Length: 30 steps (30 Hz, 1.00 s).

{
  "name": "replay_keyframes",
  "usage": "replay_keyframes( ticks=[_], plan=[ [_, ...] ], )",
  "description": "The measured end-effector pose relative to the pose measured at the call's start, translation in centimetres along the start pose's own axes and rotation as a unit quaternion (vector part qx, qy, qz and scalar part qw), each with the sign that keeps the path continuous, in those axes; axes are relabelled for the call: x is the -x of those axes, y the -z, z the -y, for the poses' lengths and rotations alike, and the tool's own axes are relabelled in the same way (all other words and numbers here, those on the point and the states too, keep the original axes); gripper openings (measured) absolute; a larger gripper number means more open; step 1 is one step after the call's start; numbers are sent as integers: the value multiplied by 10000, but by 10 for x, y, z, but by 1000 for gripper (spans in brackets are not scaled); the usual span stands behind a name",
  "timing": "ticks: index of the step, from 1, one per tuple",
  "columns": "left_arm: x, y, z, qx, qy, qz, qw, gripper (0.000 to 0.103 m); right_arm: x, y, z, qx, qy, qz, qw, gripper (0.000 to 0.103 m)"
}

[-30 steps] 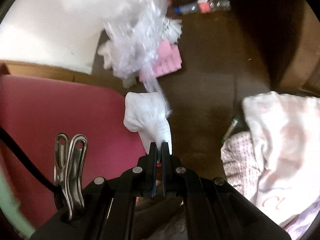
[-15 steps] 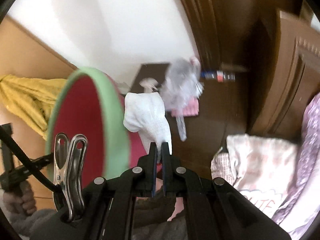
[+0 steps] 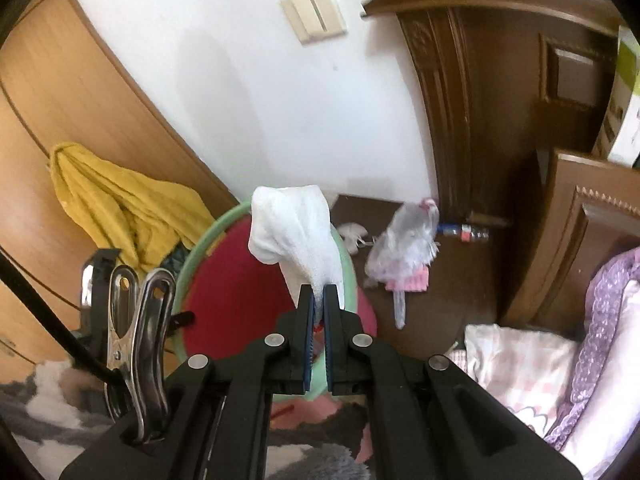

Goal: Collect trash
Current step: 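Carry the white tissue over the red bucket with the right tool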

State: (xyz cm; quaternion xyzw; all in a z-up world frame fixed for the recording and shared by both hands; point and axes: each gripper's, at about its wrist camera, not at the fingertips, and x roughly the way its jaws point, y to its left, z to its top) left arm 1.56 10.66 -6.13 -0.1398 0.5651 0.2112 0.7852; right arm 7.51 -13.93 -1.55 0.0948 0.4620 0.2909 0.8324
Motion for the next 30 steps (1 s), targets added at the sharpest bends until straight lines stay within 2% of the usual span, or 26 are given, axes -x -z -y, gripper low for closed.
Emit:
replay_keyframes(
  ticks=[3, 7, 10, 13, 26, 30],
  plan=[
    [0, 0, -3, 68, 52, 1, 10000, 22, 7, -4, -13, 342, 0, 70, 9994, 5],
    [-2, 3, -5, 91, 50, -46, 9999, 22, 12, -11, -21, 201, -446, 75, 9988, 6],
    [-2, 3, -5, 58, 46, -41, 10000, 22, 16, -15, -35, 482, -382, 126, 9980, 5],
    [-3, 1, -3, 19, 12, -9, 10000, 22, 21, -21, -40, 433, -495, 131, 9978, 6],
    [-3, -13, -4, 114, 121, -23, 9999, 22, 44, -41, -71, 961, -300, 487, 9937, 6],
    [-3, -14, -5, 101, 142, -21, 9998, 22, 40, -42, -76, 1057, -313, 451, 9929, 6]
  ],
)
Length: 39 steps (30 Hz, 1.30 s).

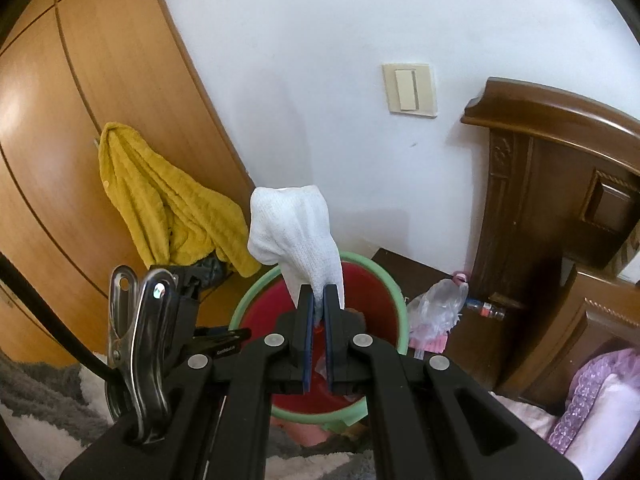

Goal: Collect trash
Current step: 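Carry the white tissue over the red bucket with the right tool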

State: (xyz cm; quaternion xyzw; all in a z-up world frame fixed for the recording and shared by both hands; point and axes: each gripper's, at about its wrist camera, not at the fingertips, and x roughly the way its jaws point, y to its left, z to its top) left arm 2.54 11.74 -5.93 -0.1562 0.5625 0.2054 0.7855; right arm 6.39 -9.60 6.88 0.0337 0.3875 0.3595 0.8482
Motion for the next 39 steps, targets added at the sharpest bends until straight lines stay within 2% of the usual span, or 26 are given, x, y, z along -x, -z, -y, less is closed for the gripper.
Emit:
replay_keyframes(
  ticks=[9, 23, 39],
  plan=[
    [0, -3, 3, -225, -51, -62, 9997, 22, -18, -2, -5, 74, -190, -181, 9996, 6],
    [0, -5, 3, -240, -72, -41, 9997, 22, -37, -5, -22, 409, -563, -313, 9971, 6],
    [2, -4, 1, -122, -78, -14, 9999, 22, -46, -13, -27, 451, -625, -249, 9967, 6]
  ],
)
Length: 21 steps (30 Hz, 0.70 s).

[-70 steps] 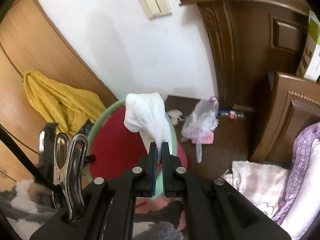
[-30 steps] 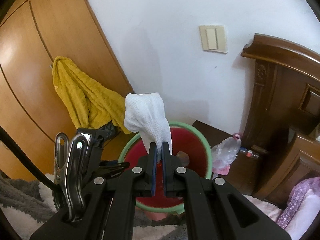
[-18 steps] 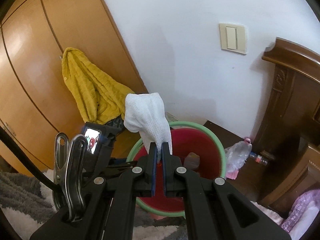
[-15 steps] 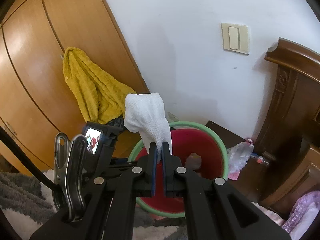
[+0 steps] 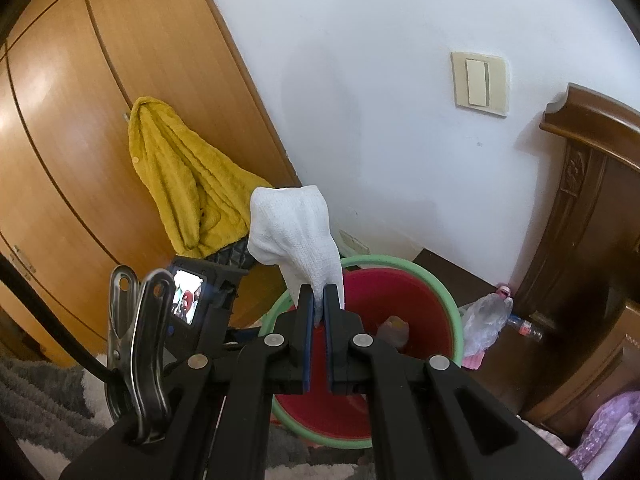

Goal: Collect trash
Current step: 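Carry the white tissue over the red bucket with the right tool, then open the right tool to drop the tissue into the bucket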

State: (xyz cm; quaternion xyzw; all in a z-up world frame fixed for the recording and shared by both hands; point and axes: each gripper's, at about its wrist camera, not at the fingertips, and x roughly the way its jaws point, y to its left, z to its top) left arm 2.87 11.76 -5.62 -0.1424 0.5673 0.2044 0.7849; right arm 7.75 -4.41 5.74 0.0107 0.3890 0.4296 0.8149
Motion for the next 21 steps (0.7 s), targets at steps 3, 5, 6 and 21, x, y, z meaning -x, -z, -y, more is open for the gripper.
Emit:
replay_keyframes(
  ticks=[3, 5, 6, 21],
  plan=[
    [-2, 0, -2, 35, 17, -27, 10000, 22, -3, 1, 1, 0, 65, -50, 10000, 6],
    [-2, 1, -3, 60, 29, -46, 10000, 22, -5, 1, 3, -31, 107, -80, 9999, 6],
    [-2, 1, -3, 64, 32, -49, 10000, 22, -6, 1, 4, -60, 123, -89, 9999, 6],
    [-6, 7, -6, 195, 69, -122, 9997, 22, -20, 8, 17, -271, 444, -465, 9976, 31]
  ],
)
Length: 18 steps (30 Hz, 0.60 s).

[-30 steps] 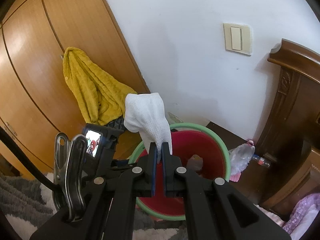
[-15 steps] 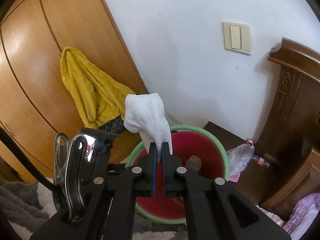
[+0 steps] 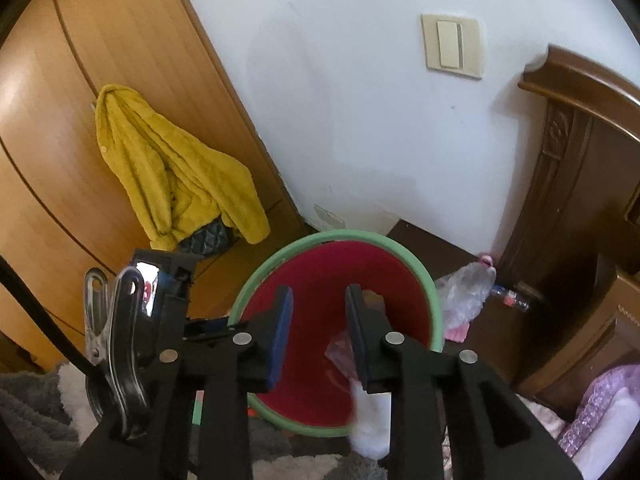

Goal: Collect trash
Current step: 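Open the right tool to drop the tissue into the bucket, then reach to the bedding and grasp the white red-trimmed sock with the right tool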

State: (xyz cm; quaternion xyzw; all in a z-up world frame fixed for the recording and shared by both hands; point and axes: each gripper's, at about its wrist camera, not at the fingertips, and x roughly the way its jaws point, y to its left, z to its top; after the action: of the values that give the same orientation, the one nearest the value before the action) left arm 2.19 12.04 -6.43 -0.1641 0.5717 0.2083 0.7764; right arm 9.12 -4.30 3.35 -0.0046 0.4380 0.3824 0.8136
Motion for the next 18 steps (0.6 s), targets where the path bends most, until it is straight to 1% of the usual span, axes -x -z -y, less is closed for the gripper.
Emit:
replay_keyframes(
  ticks=[3, 8, 11, 13, 16, 17, 18],
  plan=[
    [0, 0, 0, 21, 10, -3, 10000, 22, -2, 0, 1, -6, 31, -53, 10000, 39],
    [0, 0, 0, 19, 9, -2, 10000, 22, -4, 0, 1, 34, -13, -100, 9999, 45],
    [0, 0, 0, 13, 0, -3, 10000, 22, -2, 0, 7, -57, 38, -47, 10000, 47],
    [0, 0, 1, 17, 2, -3, 10000, 22, 3, 1, 18, -171, 130, 44, 9998, 48],
    [0, 0, 0, 12, 15, 9, 10000, 22, 8, 18, 55, -458, 438, 304, 9975, 50],
    [0, 0, 0, 13, 8, -11, 10000, 22, 4, 31, 74, -607, 573, 253, 9962, 50],
    [1, 0, 0, 12, 10, 1, 10000, 22, -3, 44, 90, -770, 665, 67, 9948, 50]
  ],
)
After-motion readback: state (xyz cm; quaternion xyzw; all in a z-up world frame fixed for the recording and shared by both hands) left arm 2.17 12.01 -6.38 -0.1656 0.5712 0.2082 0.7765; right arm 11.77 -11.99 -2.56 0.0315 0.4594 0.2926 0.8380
